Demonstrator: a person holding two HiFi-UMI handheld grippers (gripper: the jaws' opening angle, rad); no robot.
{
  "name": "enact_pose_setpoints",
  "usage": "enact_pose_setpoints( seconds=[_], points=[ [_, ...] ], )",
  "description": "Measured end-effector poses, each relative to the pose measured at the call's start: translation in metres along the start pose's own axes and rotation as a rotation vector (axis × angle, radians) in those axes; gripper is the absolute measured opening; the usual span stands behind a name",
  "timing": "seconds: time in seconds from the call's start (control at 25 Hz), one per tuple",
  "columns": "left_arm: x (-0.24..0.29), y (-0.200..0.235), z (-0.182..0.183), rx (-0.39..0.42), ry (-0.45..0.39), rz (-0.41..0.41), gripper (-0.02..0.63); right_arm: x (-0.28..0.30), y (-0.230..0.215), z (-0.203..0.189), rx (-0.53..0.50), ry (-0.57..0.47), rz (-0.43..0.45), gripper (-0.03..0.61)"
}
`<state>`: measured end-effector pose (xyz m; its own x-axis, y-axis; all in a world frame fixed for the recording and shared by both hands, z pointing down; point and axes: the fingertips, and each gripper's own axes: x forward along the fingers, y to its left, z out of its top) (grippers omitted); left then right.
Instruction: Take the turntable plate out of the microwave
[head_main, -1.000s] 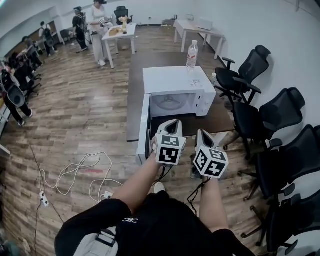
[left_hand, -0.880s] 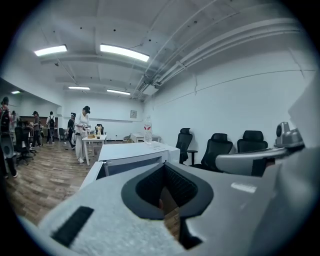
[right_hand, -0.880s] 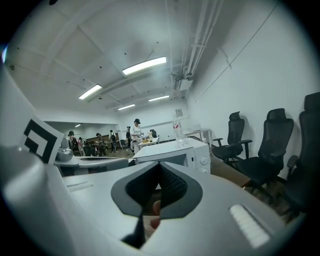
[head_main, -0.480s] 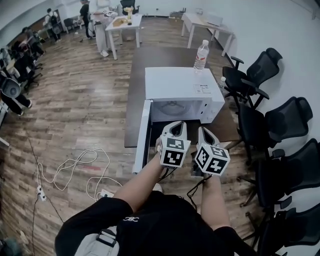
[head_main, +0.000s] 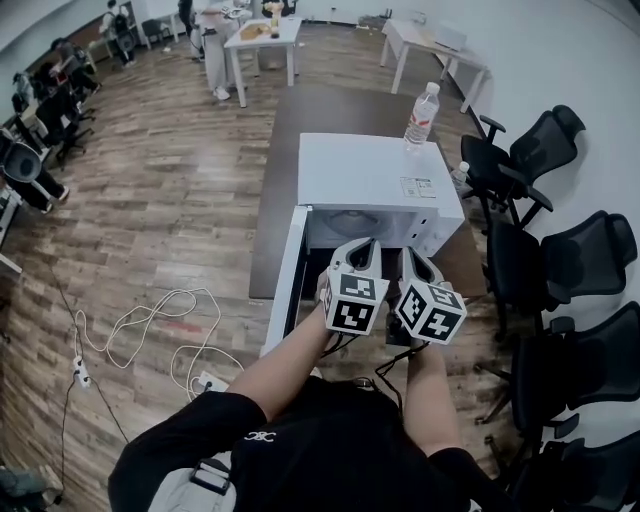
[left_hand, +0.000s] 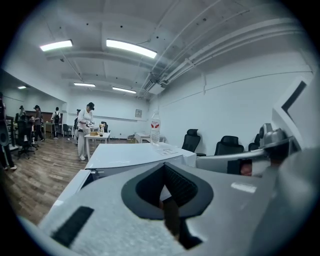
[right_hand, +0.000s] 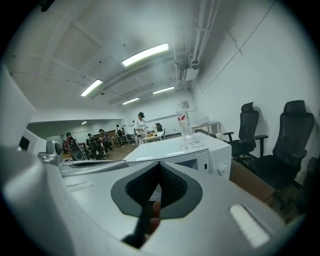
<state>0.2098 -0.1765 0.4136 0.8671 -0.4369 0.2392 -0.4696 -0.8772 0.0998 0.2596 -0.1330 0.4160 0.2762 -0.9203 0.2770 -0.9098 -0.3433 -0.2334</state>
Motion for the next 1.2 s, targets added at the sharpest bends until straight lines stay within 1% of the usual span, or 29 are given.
enact_pose_setpoints(
  seconds=[0.24, 0.44, 0.6, 0.68, 0.8, 1.0, 1.08, 1.2],
  points=[
    [0.004, 0.013, -0.004, -0.019, 0.02, 0.032, 0.0, 0.021, 0.0, -0.007, 0.025, 0.028, 0.035, 0.006],
    [0.009, 0.026, -0.009, -0.018, 0.037, 0.092, 0.0, 0.041, -0.003, -0.017, 0.049, 0.052, 0.074, 0.006],
    [0.019, 0.038, -0.012, -0.064, 0.056, 0.142, 0.0, 0.061, -0.011, -0.029, 0.101, 0.061, 0.111, 0.006],
    [0.024, 0.041, -0.012, -0.068, 0.056, 0.16, 0.0, 0.069, -0.017, -0.037, 0.167, 0.058, 0.134, 0.006],
    [0.028, 0.045, -0.015, -0.059, 0.057, 0.192, 0.0, 0.084, -0.025, -0.051, 0.291, 0.082, 0.181, 0.009],
    [0.027, 0.053, -0.031, -0.094, 0.09, 0.225, 0.0, 0.109, -0.038, -0.068, 0.504, 0.111, 0.235, 0.027],
    [0.025, 0.058, -0.037, -0.097, 0.099, 0.247, 0.0, 0.121, -0.039, -0.075, 0.631, 0.12, 0.267, 0.048],
    [0.024, 0.066, -0.043, -0.102, 0.108, 0.274, 0.0, 0.141, -0.047, -0.086, 0.872, 0.122, 0.286, 0.068]
  ],
)
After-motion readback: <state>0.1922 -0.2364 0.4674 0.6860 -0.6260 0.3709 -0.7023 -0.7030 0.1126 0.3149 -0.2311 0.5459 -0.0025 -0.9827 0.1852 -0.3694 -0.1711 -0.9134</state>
